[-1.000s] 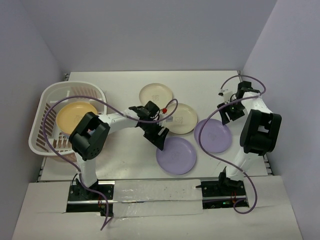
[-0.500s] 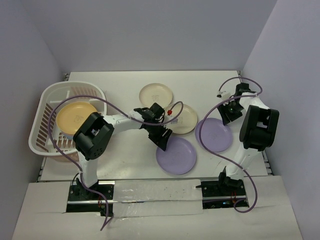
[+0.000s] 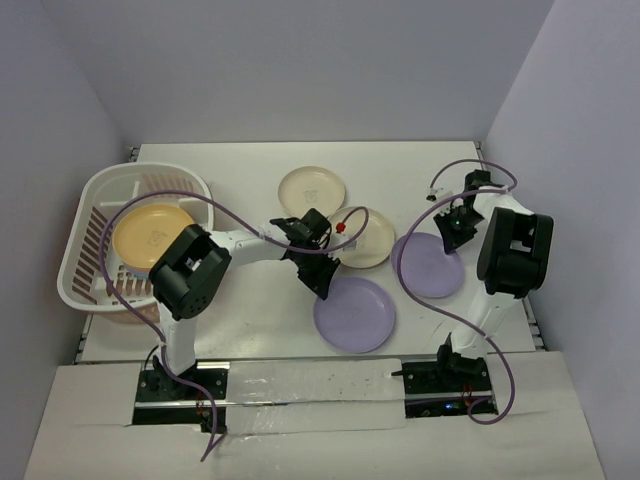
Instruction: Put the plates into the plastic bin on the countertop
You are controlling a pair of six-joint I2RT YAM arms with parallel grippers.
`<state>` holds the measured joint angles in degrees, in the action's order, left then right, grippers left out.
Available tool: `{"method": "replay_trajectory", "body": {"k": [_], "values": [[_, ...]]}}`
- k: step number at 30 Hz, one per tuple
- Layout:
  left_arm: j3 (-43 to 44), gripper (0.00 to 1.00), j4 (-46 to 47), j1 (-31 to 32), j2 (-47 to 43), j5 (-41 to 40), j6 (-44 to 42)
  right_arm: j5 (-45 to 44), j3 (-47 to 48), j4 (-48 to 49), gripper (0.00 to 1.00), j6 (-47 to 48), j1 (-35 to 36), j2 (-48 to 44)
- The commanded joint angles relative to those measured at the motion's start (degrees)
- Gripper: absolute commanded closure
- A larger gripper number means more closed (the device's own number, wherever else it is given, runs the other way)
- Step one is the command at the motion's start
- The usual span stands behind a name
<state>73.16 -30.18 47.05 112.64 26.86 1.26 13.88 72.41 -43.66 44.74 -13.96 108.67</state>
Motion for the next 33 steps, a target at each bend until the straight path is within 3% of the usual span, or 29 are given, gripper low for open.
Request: {"method": "replay_trajectory", "body": {"k": [1, 4, 8, 12, 16, 18, 19, 21, 23, 25, 29, 33], "values": [[-0.79, 0.91, -0.81, 0.41, -3.18, -0.49, -2.97, 0.58, -1.24, -1.44, 0.89, 1.99, 0.24, 0.82], [-1.35, 1.00, -1.73, 0.36, -7.70, -0.70, -3.34, 0.82, -2.55, -1.71, 1.00, 2.45, 0.16, -1.76], [-0.49, 1.00, -4.93, -0.80, -14.71, 1.30, -4.88, 2.14, -2.90, -4.11, 1.00, 2.83, 0.07, -7.02], [4.40, 1.00, -11.36, -6.66, -21.20, 7.06, -6.00, 4.51, -1.01, -8.56, 1.00, 2.67, -0.01, -12.91], [8.03, 1.00, -15.24, -13.78, -25.07, 7.93, -6.86, 7.95, 2.13, -12.36, 1.00, 1.13, -0.02, -16.22], [9.86, 1.00, -16.61, -23.95, -27.20, 9.97, -6.30, 11.35, 5.15, -15.20, 1.00, -0.87, 0.33, -17.67], [10.89, 1.00, -17.40, -25.25, -27.27, 10.89, -6.03, 12.54, 6.54, -15.37, 1.00, -1.89, 0.41, -18.02], [14.85, 1.00, -20.07, -40.15, -27.93, 11.36, -6.37, 15.40, 10.39, -17.08, 1.00, -4.97, 1.60, -18.75], [18.42, 1.00, -21.17, -47.75, -27.94, 10.54, -7.13, 16.13, 13.00, -17.10, 1.00, -7.00, 2.88, -19.22], [23.46, 1.00, -23.96, -59.49, -26.27, 8.15, -9.21, 16.45, 15.75, -16.09, 1.00, -10.99, 6.20, -19.46], [29.56, 1.00, -28.87, -72.45, -20.42, 3.74, -13.53, 15.12, 21.36, -13.73, 1.00, -17.65, 12.46, -18.30], [29.44, 1.00, -28.70, -78.61, -16.43, -0.16, -16.26, 14.46, 28.49, -12.23, 1.00, -24.77, 18.69, -15.18]]}}
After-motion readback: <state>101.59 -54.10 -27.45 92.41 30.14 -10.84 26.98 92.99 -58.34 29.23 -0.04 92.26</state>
